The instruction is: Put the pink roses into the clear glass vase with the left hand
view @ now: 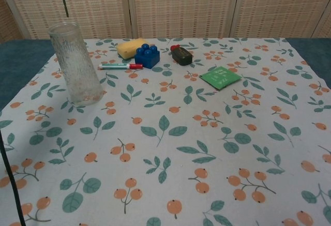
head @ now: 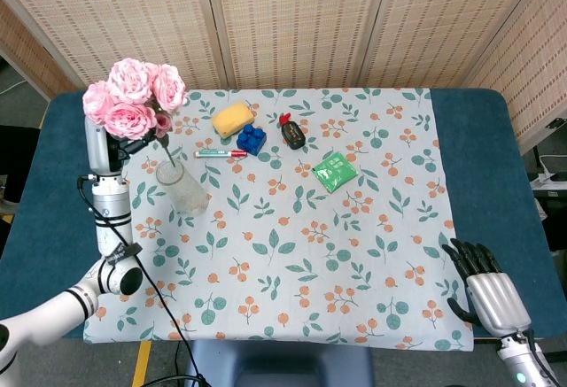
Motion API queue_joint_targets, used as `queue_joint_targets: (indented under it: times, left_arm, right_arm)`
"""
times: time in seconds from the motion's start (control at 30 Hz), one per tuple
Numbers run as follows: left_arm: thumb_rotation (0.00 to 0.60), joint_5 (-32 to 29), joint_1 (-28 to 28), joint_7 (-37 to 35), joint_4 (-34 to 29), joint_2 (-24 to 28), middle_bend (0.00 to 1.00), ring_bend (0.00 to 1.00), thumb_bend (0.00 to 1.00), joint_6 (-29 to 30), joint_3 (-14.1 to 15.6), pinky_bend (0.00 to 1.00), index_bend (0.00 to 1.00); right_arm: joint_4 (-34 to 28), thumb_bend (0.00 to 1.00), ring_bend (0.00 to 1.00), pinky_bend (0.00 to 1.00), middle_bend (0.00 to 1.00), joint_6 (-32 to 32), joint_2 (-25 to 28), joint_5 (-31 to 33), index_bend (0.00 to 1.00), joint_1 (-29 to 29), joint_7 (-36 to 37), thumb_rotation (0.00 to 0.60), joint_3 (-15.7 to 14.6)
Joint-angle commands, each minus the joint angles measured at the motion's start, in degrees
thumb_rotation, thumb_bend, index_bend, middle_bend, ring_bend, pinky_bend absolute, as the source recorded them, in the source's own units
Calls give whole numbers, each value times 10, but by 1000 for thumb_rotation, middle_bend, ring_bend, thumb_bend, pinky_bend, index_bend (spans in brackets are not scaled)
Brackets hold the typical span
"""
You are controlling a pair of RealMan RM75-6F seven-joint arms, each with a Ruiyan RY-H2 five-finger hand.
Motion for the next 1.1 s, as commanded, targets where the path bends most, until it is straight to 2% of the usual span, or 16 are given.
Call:
queue_joint_targets:
  times: [0.03,0.3,0.4,0.47,0.57,0.67,0.73,0.8,0.93,1.0,1.1]
  left_arm:
    - [600,1,-12,-11,39,-23,917,672,628,-4,13,245,789]
    - [600,6,-13,-35,92,-48,917,672,628,0,34,243,789]
    - [600,11,-6,-44,104,-60,895,657,616,2,51,243,767]
    - [600,18,-1,-48,118,-72,817,580,562,1,67,238,669]
    - [600,21,6,-61,128,-84,638,404,474,-9,85,207,435]
    - [600,27,14,-65,130,-89,416,196,417,-20,104,121,177]
    - [600,29,19,-62,128,-89,292,70,391,-26,114,48,51]
    - [600,29,26,-60,120,-87,207,8,369,-29,120,16,3]
    - [600,33,41,-55,96,-74,40,0,351,-35,135,5,0]
    - [600,37,50,-49,81,-65,4,0,347,-36,144,4,0]
    - [600,42,64,-41,65,-51,0,0,335,-39,157,2,0]
  right_arm:
    - [0,213,0,0,0,-1,1,-1,0,1,2,600,0]
    - [0,213,0,0,0,-2,1,1,0,1,4,600,0]
    - [-1,212,0,0,0,-4,1,0,0,2,3,600,-1]
    - [-1,213,0,0,0,-5,1,-2,0,2,3,600,-2]
    - [-2,213,0,0,0,-2,2,-6,0,2,7,600,-4]
    - [1,213,0,0,0,8,1,-16,0,0,15,600,-4]
    - [4,213,0,0,0,12,1,-22,0,-1,20,600,-4]
    - [7,213,0,0,0,16,1,-26,0,-2,25,600,-5]
    - [9,213,0,0,0,18,1,-30,0,-2,29,600,-5]
    - [10,213,0,0,0,17,1,-32,0,-2,29,600,-6]
    - [10,213,0,0,0,17,1,-34,0,-1,30,600,-7]
